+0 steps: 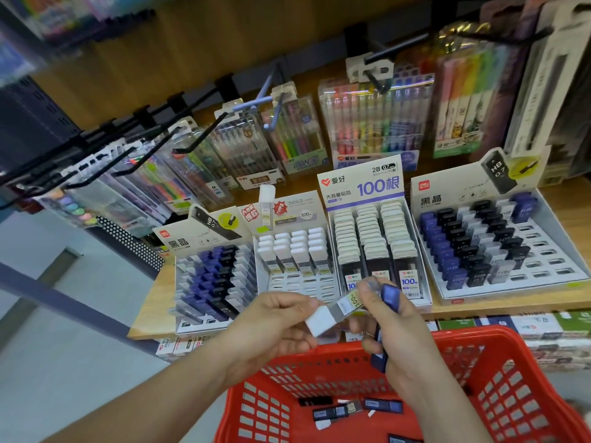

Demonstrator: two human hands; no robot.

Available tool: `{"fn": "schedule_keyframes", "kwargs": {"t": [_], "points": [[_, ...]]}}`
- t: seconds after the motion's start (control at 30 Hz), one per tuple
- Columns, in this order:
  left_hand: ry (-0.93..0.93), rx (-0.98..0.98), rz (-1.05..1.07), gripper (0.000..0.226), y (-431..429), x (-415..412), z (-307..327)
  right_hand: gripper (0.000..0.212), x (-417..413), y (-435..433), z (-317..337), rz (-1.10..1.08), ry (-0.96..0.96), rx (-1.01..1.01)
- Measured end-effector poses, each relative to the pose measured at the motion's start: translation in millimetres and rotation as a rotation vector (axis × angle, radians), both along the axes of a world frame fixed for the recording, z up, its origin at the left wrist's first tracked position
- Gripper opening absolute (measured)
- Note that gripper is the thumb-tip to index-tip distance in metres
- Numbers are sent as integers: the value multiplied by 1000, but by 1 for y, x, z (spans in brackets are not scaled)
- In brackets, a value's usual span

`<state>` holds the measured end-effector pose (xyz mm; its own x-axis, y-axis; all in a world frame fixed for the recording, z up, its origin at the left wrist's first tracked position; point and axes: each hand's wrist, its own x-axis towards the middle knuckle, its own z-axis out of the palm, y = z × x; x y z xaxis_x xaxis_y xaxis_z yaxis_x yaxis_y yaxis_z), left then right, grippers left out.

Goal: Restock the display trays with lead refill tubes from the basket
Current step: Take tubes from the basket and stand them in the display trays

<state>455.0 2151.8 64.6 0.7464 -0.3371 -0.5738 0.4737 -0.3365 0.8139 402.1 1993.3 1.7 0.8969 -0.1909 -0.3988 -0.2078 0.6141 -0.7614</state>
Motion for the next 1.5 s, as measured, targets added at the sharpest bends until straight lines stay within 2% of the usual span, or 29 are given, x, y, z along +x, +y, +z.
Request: {"fn": "schedule_keyframes", "kwargs": {"t": [0.13,0.23,0.4,0.5,0.57,0.8,0.93,1.1,1.3,1.4,1.5], "points": [[-31,-75,162,21,14,12,2,4,1,-1,4,54,2,-41],[-118,-82,194,14,21,23,4,8,3,5,1,100,-10,-119],[-158,-110,151,34,23,31,13,13,3,17,-5,109,-37,-156],[-169,7,5,34,25,33,15,15,4,21,-5,96,-42,-136],[-249,126,-69,28,25,34,15,16,5,24,-6,94,-45,-135],[-437,309,-153,27,32,50,23,20,7,25,-14,120,-9,-124],[-646,502,-90,23,33,61,25,13,6,25,-20,158,46,-126],[-874,595,-48,14,39,76,6,18,6,19,-24,144,84,-97],[-1085,742,-83,30,33,94,-20,18,7,12,-27,127,98,-81],[-1113,815,-102,40,28,101,-24,18,7,10,-28,126,100,-83],[-1116,976,-183,52,26,106,-19,18,6,10,-27,123,102,-87]]}}
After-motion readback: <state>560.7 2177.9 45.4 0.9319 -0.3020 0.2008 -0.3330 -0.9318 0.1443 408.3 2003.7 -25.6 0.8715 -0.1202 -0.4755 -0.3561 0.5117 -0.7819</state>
